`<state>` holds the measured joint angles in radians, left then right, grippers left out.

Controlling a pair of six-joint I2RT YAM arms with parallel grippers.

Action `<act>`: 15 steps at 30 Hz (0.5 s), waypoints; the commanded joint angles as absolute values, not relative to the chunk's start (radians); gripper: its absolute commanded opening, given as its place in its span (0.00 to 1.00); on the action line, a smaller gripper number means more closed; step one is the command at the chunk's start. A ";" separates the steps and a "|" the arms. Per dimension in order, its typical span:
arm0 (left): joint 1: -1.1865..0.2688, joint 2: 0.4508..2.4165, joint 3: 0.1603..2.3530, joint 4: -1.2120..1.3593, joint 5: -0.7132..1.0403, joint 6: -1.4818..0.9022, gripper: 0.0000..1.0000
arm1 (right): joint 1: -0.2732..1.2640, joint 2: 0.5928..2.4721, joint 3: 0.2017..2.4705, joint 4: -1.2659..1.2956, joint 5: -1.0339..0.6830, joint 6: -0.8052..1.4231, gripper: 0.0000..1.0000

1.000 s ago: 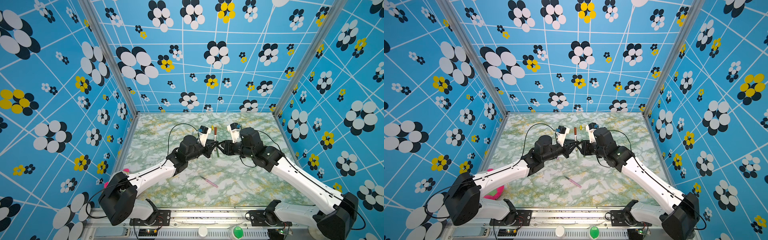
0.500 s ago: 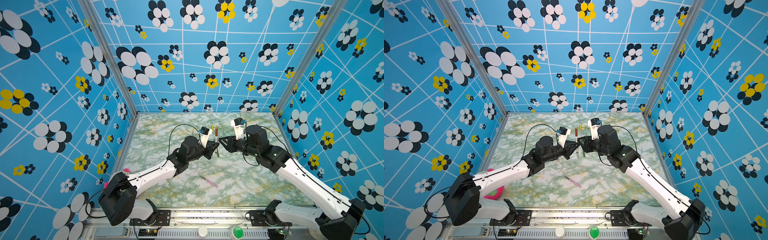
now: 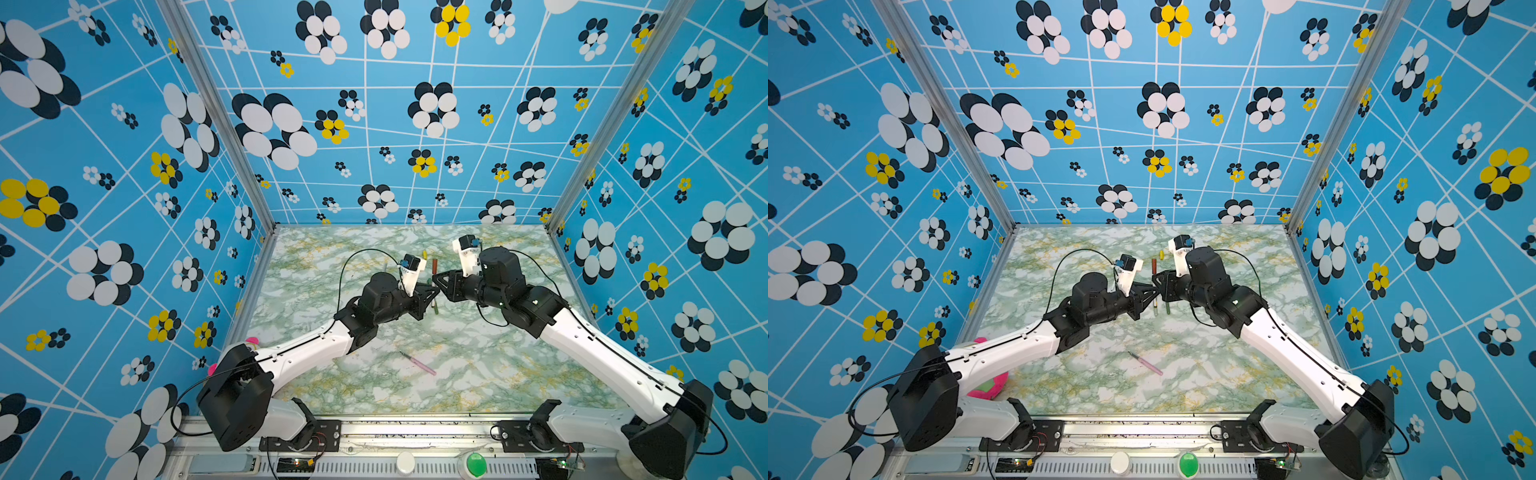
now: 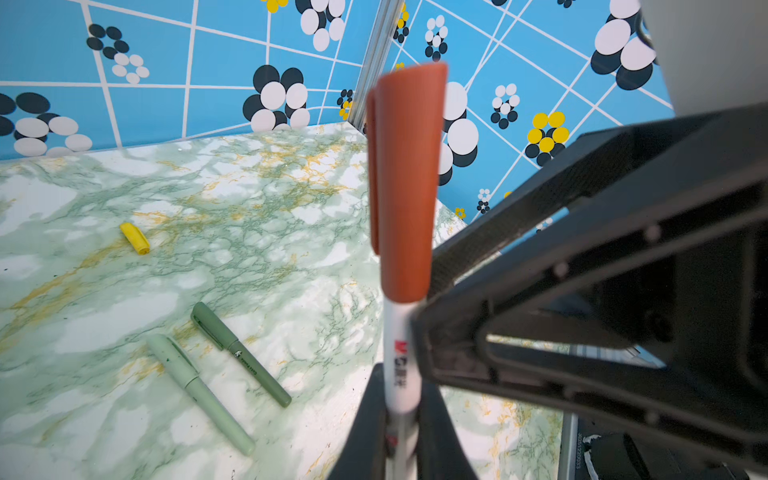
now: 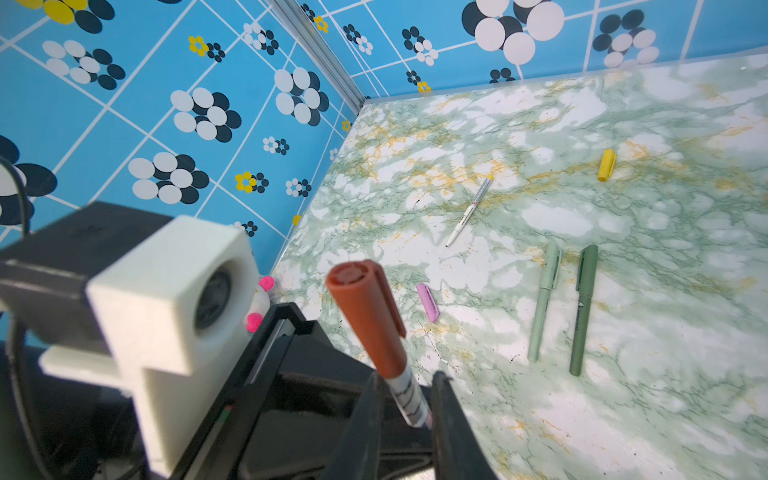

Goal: Insert the pens into the pen caps
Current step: 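Push the red cap down the marker while the left gripper holds it, then open the left gripper off the capped marker while the right gripper holds it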

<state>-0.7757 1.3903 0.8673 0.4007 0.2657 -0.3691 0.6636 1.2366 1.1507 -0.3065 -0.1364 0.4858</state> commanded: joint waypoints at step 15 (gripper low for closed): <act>-0.786 1.393 0.924 0.407 0.265 -0.442 0.00 | 0.664 1.275 1.100 -0.238 -0.160 0.506 0.11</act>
